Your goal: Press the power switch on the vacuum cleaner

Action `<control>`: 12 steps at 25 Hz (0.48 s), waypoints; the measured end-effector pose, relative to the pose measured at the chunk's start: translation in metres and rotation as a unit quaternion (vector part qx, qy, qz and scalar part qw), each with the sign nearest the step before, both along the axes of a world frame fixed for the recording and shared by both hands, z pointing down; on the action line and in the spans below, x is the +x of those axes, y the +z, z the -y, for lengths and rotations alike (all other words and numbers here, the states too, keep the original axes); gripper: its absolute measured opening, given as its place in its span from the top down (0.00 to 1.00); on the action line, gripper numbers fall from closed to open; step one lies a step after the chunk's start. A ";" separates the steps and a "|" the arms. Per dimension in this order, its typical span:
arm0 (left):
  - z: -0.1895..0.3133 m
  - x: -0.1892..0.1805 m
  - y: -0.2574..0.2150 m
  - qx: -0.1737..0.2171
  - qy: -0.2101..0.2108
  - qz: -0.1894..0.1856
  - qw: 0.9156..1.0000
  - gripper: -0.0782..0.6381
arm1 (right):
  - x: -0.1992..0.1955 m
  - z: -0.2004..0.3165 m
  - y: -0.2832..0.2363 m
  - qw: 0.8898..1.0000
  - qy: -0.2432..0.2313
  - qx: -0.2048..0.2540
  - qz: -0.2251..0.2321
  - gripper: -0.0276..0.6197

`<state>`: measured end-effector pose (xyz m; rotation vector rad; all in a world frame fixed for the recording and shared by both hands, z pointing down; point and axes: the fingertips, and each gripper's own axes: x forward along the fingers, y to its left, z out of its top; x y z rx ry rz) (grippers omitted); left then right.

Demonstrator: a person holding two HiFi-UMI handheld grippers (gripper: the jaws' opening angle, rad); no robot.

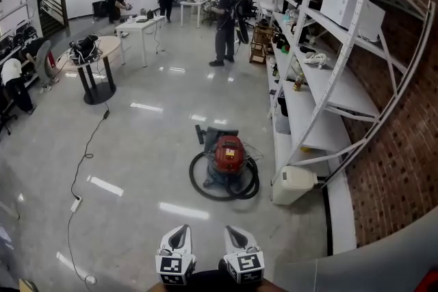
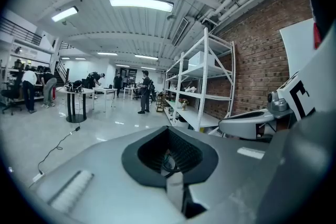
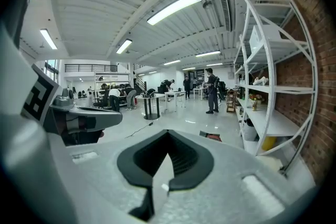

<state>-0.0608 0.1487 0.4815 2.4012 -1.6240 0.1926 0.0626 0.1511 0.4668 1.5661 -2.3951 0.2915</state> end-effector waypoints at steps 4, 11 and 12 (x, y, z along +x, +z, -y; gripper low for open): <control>-0.001 0.000 -0.001 0.004 0.012 0.000 1.000 0.87 | -0.004 0.001 -0.001 1.000 0.004 0.007 0.002 0.97; -0.002 -0.005 -0.006 0.000 0.001 -0.004 1.000 0.87 | -0.011 -0.002 0.012 1.000 -0.018 -0.009 0.015 0.97; -0.002 -0.006 -0.007 0.001 0.000 -0.004 1.000 0.87 | -0.012 -0.002 0.011 1.000 -0.020 -0.011 0.017 0.97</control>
